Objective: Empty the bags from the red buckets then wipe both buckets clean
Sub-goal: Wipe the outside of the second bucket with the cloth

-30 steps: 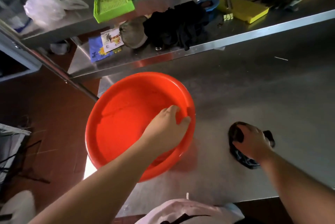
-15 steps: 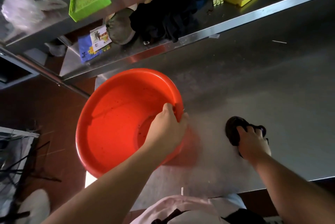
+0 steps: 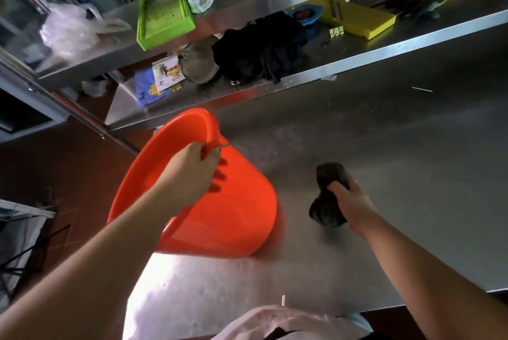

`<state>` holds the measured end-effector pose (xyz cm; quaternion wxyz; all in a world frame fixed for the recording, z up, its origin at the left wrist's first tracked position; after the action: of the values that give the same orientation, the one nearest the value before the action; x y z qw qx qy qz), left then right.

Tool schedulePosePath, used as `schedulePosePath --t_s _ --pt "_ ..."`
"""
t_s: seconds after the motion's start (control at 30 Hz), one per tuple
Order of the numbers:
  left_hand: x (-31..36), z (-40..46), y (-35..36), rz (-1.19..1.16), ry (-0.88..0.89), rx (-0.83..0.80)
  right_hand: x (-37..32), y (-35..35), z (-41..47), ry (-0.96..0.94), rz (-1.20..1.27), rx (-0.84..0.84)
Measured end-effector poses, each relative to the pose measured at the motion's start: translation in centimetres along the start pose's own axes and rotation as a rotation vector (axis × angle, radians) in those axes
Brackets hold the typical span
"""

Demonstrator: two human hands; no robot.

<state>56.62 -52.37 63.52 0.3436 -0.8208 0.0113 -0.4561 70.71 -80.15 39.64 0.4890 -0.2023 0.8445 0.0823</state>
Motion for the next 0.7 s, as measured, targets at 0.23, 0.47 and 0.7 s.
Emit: schedulePosePath --t_s 0.23,0.47,0.7 --pt "1.2 -2.7 -3.0 -0.13 0.02 0.02 -6.9 4.3 -1.2 -0.146 -0.206 0.024" --pt "-0.6 -2.0 -4.7 0.236 0.11 0.161 -8.3 8.2 -2.1 -0.094 -0.275 -0.012" --pt "-0.8 -1.4 -4.4 0.185 0.148 0.128 -12.1 11.6 -4.4 -0.123 -0.286 0.021"
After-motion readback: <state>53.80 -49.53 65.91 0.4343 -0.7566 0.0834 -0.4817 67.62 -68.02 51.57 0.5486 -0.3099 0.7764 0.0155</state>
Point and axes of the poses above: each hand's wrist, its own z-axis towards the middle knuckle, its own y-axis out of the palm, x = y × z, the point moved 6 cm from there along z, towards the middle knuckle, and after that the axes turned 7 degrees about -x, right-handed, at the moved point
